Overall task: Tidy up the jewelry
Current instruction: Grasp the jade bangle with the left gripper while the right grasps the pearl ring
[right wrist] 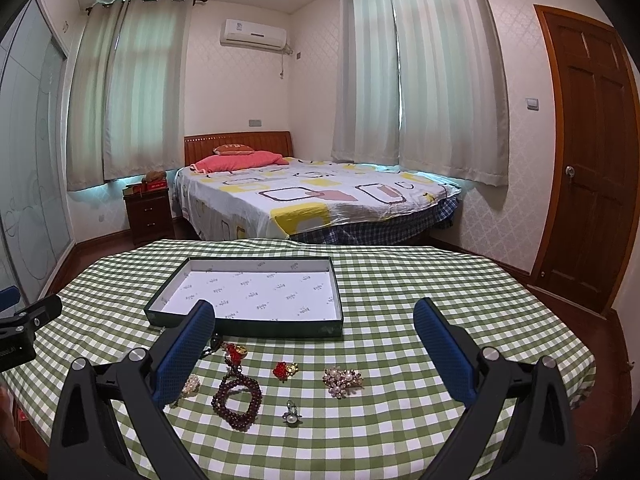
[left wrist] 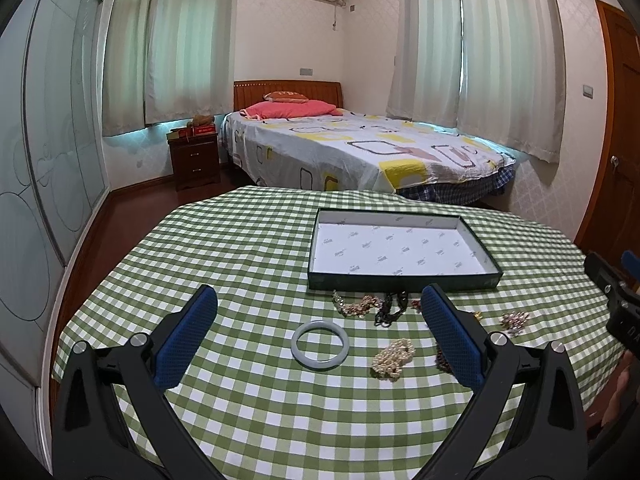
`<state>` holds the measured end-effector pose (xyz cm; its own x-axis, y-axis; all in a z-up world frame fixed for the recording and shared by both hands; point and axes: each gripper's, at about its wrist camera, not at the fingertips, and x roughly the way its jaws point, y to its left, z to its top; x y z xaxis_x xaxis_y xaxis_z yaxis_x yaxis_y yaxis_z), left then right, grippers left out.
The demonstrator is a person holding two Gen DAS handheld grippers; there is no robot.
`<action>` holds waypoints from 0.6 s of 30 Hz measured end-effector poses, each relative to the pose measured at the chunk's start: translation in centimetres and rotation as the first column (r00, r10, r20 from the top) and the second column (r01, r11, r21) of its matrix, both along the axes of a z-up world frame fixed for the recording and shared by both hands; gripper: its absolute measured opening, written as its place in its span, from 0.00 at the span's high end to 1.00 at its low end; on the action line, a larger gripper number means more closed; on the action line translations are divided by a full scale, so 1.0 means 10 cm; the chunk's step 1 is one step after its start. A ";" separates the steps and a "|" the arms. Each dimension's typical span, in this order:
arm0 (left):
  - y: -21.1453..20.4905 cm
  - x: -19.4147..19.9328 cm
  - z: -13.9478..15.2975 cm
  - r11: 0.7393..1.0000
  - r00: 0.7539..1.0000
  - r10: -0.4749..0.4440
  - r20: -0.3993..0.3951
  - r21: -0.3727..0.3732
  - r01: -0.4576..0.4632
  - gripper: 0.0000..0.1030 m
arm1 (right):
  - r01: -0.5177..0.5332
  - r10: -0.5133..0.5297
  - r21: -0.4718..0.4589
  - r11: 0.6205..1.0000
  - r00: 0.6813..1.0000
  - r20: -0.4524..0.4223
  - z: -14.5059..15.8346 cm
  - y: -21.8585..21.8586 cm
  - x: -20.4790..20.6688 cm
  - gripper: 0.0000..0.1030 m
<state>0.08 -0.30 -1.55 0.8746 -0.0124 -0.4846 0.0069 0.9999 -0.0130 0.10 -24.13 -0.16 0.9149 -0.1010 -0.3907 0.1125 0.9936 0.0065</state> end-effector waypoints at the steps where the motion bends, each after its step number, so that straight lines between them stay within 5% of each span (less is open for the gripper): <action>1: 0.01 0.03 -0.05 1.000 1.000 0.001 -0.009 -0.002 -0.001 0.04 | 0.000 0.000 0.000 1.000 1.000 0.000 -0.02 -0.01 0.01 0.05; 18: 0.10 0.80 -1.06 1.000 0.968 0.009 -0.252 -0.019 -0.014 0.04 | -0.034 0.038 0.033 0.999 0.991 -0.127 -0.87 -0.14 0.44 0.05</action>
<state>8.11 0.67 -12.13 0.7246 -0.0153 -0.6890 -0.0104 0.9994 -0.0331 4.48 -25.54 -8.86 0.8602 -0.0555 -0.5070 0.0789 0.9966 0.0247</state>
